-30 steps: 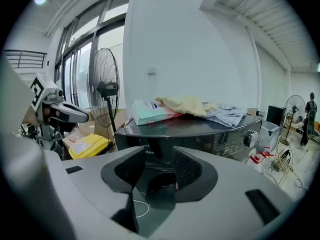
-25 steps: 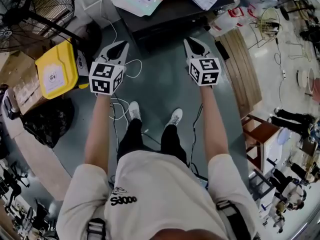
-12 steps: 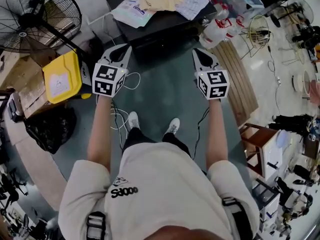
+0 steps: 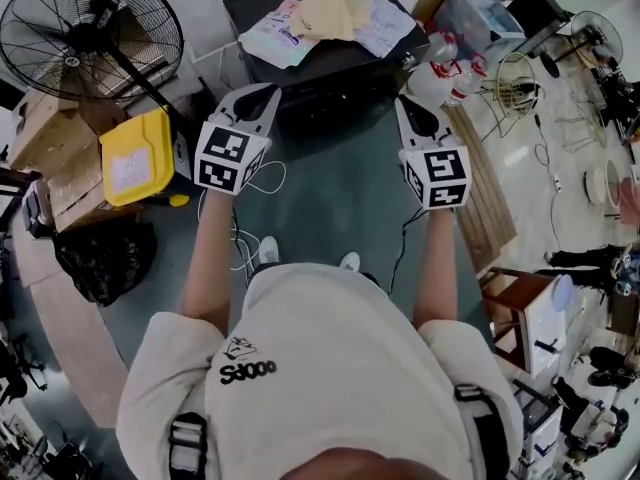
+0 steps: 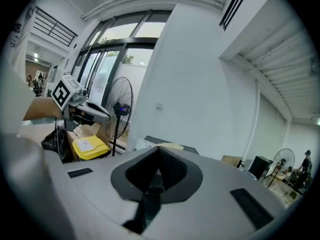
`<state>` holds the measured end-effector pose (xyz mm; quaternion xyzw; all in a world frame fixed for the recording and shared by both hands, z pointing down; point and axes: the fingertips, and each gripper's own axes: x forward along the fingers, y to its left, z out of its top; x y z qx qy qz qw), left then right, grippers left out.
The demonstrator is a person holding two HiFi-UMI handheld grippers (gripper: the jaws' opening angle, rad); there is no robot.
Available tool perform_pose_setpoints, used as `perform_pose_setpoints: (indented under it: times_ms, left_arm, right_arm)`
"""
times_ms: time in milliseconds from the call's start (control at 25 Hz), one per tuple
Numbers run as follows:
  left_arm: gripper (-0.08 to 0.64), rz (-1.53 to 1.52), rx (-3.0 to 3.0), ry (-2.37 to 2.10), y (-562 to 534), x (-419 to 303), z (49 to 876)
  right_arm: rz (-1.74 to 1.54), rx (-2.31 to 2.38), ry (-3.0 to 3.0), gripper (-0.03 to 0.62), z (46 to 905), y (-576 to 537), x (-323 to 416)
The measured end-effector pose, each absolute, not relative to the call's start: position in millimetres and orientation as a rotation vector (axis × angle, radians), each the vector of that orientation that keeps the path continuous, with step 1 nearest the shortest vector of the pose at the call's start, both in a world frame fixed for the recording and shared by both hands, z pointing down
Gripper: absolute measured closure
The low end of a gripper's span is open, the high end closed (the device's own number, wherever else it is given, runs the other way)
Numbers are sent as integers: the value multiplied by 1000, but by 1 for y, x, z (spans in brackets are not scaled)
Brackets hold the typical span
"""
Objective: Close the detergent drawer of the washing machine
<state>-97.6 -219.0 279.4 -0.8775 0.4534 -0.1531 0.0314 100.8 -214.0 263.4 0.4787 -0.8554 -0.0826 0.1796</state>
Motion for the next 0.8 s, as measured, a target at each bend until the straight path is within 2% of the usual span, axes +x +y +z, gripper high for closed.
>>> perform_pose_setpoints:
  times_ms: [800]
  left_arm:
    - [541, -305, -2588, 1247, -154, -61, 184]
  right_arm:
    - [-437, 1316, -2543, 586, 180, -154, 75]
